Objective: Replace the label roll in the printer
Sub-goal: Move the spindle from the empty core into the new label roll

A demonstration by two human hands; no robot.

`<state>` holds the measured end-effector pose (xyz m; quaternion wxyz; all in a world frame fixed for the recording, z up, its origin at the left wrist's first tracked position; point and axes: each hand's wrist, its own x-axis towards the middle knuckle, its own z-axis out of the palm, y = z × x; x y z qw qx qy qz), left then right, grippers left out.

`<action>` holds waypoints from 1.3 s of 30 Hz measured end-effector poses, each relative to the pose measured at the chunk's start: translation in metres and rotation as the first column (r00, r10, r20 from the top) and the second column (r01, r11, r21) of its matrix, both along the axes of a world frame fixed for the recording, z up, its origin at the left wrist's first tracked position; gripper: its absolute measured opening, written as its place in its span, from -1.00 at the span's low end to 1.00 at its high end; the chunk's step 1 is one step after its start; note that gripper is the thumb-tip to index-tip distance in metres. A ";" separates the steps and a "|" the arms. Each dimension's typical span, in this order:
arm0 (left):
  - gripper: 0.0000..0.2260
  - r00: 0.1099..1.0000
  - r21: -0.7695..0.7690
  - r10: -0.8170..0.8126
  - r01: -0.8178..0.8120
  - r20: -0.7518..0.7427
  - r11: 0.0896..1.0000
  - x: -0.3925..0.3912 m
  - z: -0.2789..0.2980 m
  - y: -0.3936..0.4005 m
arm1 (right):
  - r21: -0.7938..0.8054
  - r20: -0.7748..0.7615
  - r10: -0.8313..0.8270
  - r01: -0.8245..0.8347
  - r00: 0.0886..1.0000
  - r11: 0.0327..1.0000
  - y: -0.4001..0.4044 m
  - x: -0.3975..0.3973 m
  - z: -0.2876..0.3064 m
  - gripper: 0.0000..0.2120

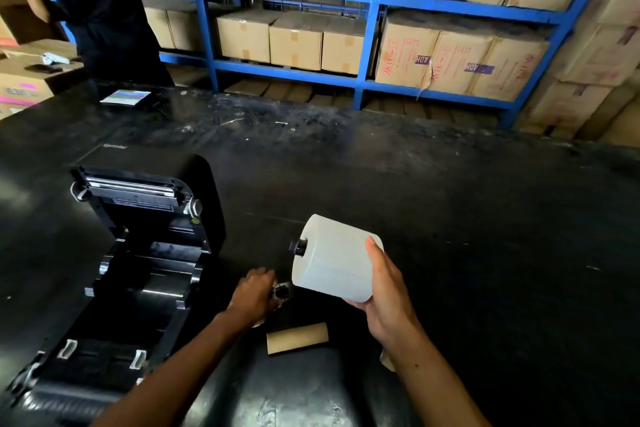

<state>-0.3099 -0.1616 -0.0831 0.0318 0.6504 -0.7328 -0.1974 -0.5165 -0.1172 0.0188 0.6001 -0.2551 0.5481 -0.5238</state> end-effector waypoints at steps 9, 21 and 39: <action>-0.84 0.553 -0.121 0.200 -0.489 -0.809 0.864 -0.001 0.059 0.030 | -0.037 0.023 -0.002 0.002 1.000 0.999 0.000 0.004 -0.012 -0.82; -0.59 0.809 -0.456 0.005 -0.337 -0.588 0.824 -0.003 0.072 0.083 | -0.043 -0.065 -0.017 0.015 0.998 0.999 0.024 0.038 -0.018 -0.84; -0.66 0.353 0.205 0.256 -0.175 -0.900 0.963 0.029 0.110 0.115 | -0.197 -0.172 -0.037 0.002 0.984 0.980 0.049 0.070 -0.005 -0.70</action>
